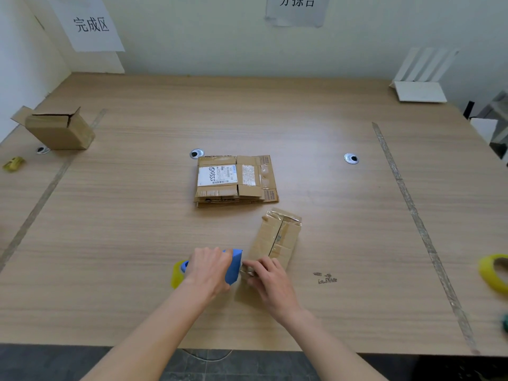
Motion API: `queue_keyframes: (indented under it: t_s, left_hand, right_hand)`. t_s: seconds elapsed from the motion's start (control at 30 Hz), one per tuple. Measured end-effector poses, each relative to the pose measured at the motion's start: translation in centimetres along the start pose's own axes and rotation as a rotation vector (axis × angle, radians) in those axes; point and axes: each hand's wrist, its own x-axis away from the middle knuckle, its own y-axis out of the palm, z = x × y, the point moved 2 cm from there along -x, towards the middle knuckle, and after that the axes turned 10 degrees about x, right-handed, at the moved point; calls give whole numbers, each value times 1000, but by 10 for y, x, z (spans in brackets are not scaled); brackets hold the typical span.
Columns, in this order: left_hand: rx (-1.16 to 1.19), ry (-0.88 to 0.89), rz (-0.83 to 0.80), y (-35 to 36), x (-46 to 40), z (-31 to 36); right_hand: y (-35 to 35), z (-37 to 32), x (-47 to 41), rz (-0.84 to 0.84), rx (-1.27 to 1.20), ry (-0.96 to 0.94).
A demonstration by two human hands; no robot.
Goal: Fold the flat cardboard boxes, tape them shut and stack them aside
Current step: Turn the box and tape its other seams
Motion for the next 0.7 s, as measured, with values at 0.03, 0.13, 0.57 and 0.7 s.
queue_keyframes:
  t_s: [0.03,0.13,0.57,0.7]
  left_hand:
    - [-3,-8,-9,0,-1,0]
    - [-1,-20,-24,6,-2,-8]
    - [420,130,288,35,41,-69]
    - [448,171,262,33,52,-75]
  right_hand:
    - [0,0,0,-7,4,4]
    - [0,1,1,-34,-2,-1]
    - [-6,8,-1,-34,-37,-30]
    - [-10,-1,-7,1,34,-5]
